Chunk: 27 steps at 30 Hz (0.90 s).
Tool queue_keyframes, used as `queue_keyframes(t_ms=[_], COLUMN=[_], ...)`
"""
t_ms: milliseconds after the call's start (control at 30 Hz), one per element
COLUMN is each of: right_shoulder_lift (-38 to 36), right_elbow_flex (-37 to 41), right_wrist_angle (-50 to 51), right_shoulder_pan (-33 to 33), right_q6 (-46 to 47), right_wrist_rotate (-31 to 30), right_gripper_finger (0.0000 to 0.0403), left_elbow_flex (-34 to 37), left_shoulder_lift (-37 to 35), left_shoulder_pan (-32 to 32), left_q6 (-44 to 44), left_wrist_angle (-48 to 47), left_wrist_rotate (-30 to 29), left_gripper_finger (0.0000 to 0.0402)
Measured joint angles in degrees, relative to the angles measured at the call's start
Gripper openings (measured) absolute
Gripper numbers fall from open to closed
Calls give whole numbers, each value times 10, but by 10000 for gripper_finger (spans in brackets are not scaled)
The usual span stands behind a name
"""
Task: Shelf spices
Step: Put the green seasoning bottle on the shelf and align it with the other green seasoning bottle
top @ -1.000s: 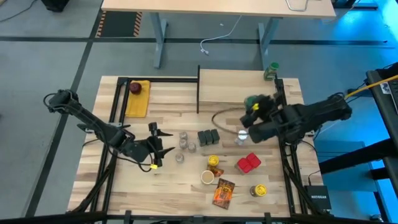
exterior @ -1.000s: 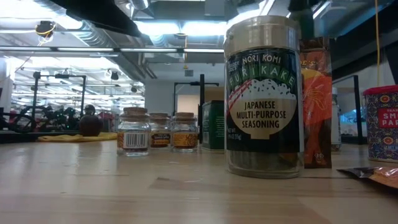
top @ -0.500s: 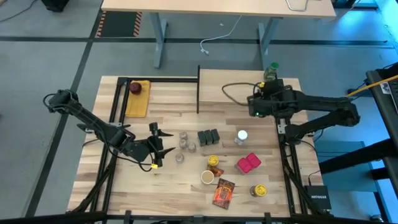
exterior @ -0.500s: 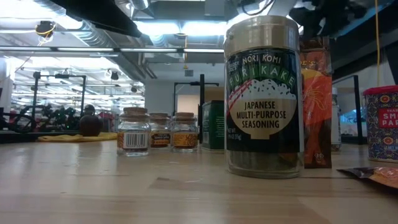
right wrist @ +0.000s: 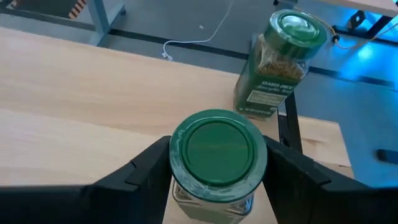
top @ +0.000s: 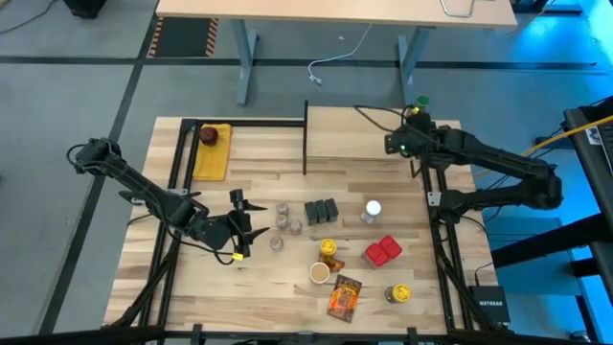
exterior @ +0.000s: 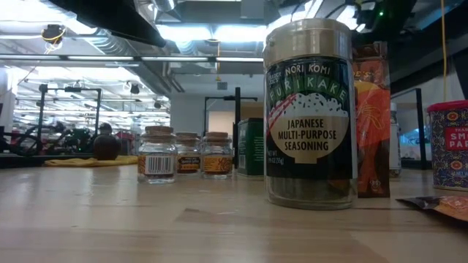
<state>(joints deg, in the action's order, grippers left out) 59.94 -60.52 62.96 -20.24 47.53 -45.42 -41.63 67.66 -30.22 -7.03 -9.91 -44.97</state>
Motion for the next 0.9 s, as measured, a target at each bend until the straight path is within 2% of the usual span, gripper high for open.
queue_keyframes(t_ms=[333,600,900], right_shoulder_lift=[1,2,2], right_elbow_flex=[3,3,-14], right_wrist_angle=[-58,-58,-54], right_shoulder_pan=[-8,-8,-8], right_q6=[-33,-35,-59], right_wrist_rotate=[21,17,10], right_gripper_finger=[223,259,263], left_elbow_flex=[0,0,0], left_shoulder_lift=[0,0,0], left_shoulder_pan=[0,0,0], left_q6=[0,-2,-4], left_wrist_angle=[0,0,0], left_wrist_rotate=[0,0,0], left_gripper_finger=[249,249,249])
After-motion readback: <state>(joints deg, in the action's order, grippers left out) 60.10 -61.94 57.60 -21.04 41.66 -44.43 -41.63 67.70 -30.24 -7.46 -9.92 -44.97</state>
